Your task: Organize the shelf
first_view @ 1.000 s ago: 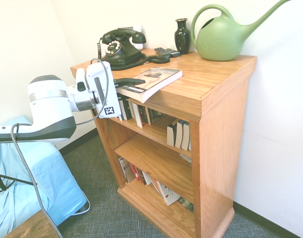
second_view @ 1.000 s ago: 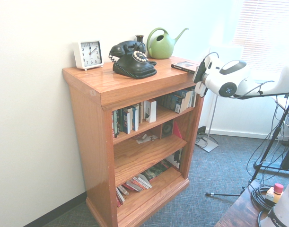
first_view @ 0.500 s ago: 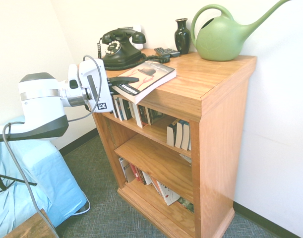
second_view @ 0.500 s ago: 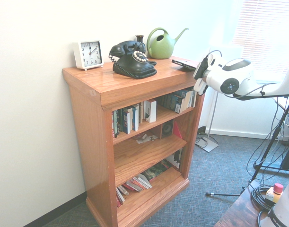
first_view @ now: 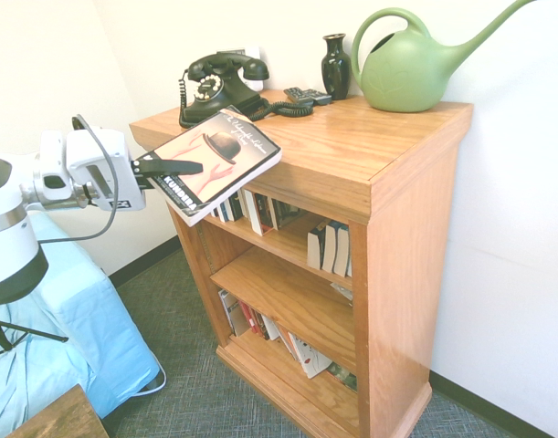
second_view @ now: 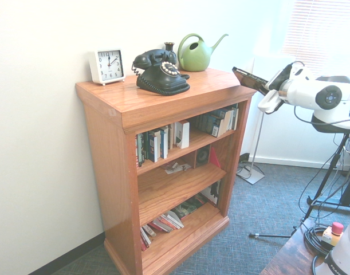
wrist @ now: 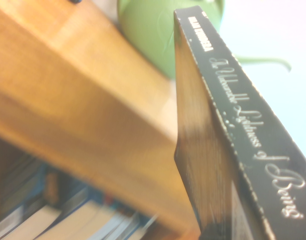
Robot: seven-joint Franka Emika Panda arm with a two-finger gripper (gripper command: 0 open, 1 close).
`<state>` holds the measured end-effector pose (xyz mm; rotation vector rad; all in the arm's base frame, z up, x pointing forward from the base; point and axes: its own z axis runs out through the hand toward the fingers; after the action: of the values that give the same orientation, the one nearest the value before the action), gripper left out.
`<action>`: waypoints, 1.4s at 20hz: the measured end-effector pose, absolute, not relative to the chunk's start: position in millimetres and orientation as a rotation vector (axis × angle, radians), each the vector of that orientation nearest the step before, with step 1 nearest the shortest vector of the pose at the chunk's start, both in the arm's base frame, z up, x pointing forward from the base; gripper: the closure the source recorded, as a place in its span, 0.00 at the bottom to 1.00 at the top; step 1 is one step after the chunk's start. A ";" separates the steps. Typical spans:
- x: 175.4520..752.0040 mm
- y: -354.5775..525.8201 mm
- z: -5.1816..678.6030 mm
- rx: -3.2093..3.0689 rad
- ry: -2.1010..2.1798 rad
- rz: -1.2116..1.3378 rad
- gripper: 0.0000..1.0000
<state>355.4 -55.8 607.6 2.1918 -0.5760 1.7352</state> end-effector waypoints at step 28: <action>451.3 -99.9 456.9 2.760 -0.926 1.522 1.00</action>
<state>451.3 -99.9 456.9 2.7598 -0.9256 1.5223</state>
